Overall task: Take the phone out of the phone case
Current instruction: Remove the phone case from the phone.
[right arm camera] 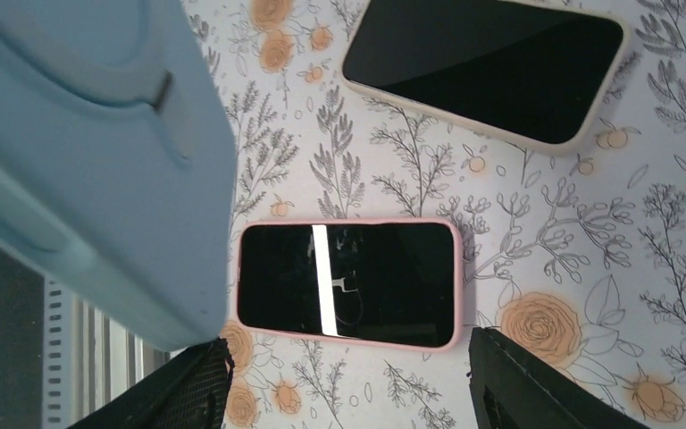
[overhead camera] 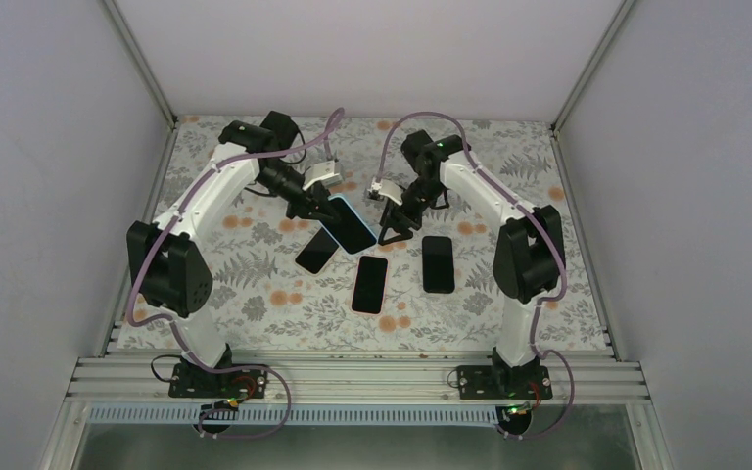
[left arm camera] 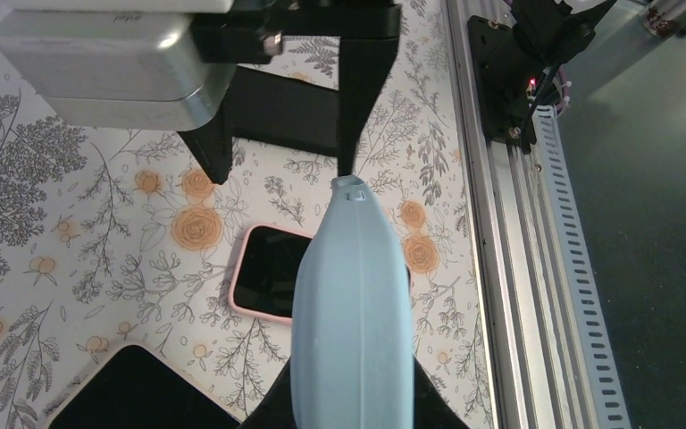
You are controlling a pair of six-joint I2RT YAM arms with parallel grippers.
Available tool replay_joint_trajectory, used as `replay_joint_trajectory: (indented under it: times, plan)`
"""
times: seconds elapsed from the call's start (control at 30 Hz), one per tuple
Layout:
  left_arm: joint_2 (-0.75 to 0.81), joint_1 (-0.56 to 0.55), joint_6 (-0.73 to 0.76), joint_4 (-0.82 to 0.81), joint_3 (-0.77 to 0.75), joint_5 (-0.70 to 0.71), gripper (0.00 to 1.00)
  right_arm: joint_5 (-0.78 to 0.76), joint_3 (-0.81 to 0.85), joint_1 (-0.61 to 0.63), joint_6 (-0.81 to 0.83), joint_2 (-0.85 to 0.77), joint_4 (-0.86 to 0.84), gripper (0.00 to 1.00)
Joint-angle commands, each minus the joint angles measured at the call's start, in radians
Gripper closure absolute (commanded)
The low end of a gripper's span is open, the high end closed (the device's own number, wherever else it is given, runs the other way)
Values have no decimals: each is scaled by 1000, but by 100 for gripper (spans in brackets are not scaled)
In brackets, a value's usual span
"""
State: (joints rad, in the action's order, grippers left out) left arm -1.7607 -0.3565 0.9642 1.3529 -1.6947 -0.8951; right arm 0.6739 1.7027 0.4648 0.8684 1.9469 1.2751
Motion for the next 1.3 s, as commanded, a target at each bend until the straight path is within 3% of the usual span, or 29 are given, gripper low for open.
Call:
replay_joint_trajectory:
  times: [0.0, 0.7, 1.27]
  plan:
    - [-8, -2, 15, 5, -36, -73, 98, 66, -23, 13, 23, -44, 12, 34]
    - [-8, -2, 4, 5, -36, -90, 98, 82, -8, 23, 14, -19, -10, 36]
    - [45, -45, 19, 6, 21, -165, 98, -49, 88, -2, -191, 9, -242, 41]
